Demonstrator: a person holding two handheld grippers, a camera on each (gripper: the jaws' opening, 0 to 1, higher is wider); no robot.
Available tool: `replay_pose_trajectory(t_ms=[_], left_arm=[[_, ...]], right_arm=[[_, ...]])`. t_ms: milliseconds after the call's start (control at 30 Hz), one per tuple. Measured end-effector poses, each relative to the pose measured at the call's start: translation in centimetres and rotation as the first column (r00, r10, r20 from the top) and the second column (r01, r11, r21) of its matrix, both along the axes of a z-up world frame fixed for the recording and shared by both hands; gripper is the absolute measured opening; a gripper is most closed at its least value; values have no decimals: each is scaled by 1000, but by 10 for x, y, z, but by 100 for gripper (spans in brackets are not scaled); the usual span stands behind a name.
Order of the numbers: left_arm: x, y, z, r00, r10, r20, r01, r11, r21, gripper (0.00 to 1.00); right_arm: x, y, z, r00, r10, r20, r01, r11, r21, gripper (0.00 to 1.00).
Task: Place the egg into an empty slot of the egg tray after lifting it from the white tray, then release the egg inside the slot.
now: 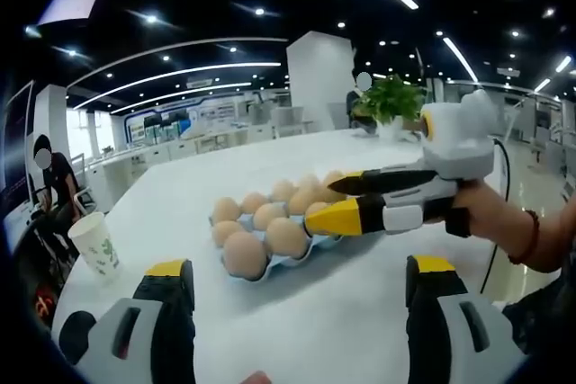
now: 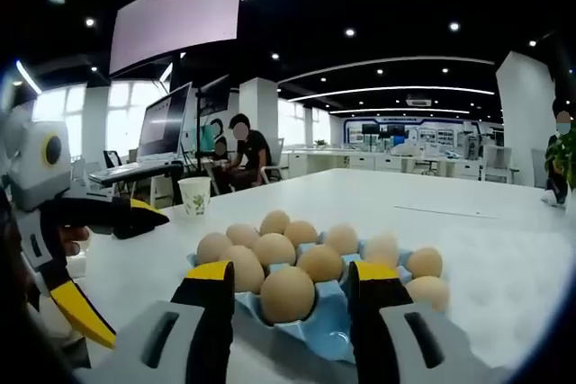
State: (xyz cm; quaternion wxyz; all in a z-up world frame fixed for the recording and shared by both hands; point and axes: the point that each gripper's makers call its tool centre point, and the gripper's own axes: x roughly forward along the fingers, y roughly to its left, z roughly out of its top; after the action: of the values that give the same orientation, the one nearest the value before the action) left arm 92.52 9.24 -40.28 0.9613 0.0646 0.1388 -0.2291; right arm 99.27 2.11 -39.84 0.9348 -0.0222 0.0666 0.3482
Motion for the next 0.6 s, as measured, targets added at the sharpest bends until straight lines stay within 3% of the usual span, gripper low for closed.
replay_pose_trajectory(t_ms=[233,600], left_arm=[[2,-1,0,1000,0,0,0,1000,3,100],[4,-2,2,1000,3,4,-3,1000,0,100]], right_arm=[[1,-7,4,1000,-1,2,1,1000,4,70],[3,-23,1,999,-26,-21,26,1000,-4,84]])
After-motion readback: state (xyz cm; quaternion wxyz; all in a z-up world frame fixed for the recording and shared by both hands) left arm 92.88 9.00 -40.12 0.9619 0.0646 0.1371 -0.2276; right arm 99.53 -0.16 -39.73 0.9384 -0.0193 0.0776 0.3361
